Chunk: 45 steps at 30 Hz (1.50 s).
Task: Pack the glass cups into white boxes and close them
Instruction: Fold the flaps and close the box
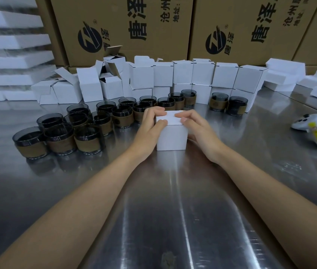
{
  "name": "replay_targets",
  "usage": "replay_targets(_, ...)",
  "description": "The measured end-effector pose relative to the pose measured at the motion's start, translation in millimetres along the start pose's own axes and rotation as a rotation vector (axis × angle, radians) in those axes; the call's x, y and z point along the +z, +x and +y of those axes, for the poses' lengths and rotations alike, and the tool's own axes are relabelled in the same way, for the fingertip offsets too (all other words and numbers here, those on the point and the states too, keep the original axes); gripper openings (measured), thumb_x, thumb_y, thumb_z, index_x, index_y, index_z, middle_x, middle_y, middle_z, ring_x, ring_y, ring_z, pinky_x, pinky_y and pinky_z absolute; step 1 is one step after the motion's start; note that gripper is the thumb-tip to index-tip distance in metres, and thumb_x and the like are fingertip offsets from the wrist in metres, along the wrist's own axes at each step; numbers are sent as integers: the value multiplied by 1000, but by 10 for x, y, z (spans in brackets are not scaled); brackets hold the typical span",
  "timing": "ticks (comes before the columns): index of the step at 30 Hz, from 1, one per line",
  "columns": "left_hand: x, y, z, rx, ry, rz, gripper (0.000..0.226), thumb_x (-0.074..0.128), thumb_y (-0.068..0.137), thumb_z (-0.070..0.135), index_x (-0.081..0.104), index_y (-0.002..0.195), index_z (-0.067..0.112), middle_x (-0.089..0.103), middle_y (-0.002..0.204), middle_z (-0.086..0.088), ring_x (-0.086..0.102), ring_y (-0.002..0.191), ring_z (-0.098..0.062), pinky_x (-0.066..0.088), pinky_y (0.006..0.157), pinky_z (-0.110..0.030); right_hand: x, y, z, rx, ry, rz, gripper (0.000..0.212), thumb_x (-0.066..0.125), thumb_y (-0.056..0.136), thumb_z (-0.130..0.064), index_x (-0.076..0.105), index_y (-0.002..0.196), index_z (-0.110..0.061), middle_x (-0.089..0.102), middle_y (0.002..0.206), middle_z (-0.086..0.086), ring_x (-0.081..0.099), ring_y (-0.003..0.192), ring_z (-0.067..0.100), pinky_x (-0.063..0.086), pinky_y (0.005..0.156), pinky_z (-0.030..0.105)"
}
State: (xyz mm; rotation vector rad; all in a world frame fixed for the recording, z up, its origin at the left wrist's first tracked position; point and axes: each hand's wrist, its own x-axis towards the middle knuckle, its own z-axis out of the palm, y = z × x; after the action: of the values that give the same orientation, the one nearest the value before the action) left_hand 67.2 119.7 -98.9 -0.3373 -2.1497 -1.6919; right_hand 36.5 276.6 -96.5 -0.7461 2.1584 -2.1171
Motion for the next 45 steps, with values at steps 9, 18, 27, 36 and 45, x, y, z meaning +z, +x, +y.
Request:
replay_targets(9,62,33,93,-122,-155,35,30,39,90,-4,60,102,12,42,119,9,40,118,-3,29,108,-26,39,8,-21,4,-19,-2,25,48,96,-17,52,76,-31,50,91,-3,44,92,17,32,84,36)
replay_targets(18,96,-13,81,-111,-117,92,32,46,97,7,50,127,18,36,145,11,33,136,-7,29,112,-25,-102,-32,33,-115,-116,-9,28,71,86,-7,50,101,-18,59,107,-8,59,95,-12,45,78,9)
replay_targets(27,65,-21,79,-249,-147,99,30,49,99,21,45,128,29,33,144,4,32,134,-7,25,118,-40,-1040,56,61,-205,-249,742,32,76,82,-16,51,103,-21,56,113,2,56,112,25,50,92,38)
replay_targets(36,75,14,39,-258,-119,76,29,50,97,14,53,123,25,39,133,3,38,130,-9,27,117,-41,-1708,154,214,-161,-394,1121,40,69,85,-22,53,118,-7,52,125,6,47,115,13,34,100,19)
replay_targets(45,84,50,-8,-274,-146,20,23,50,97,15,61,106,33,42,119,9,42,125,-8,29,116,-40,-1937,422,339,160,-721,926,52,54,91,-12,36,140,-14,9,156,23,24,142,34,27,110,32)
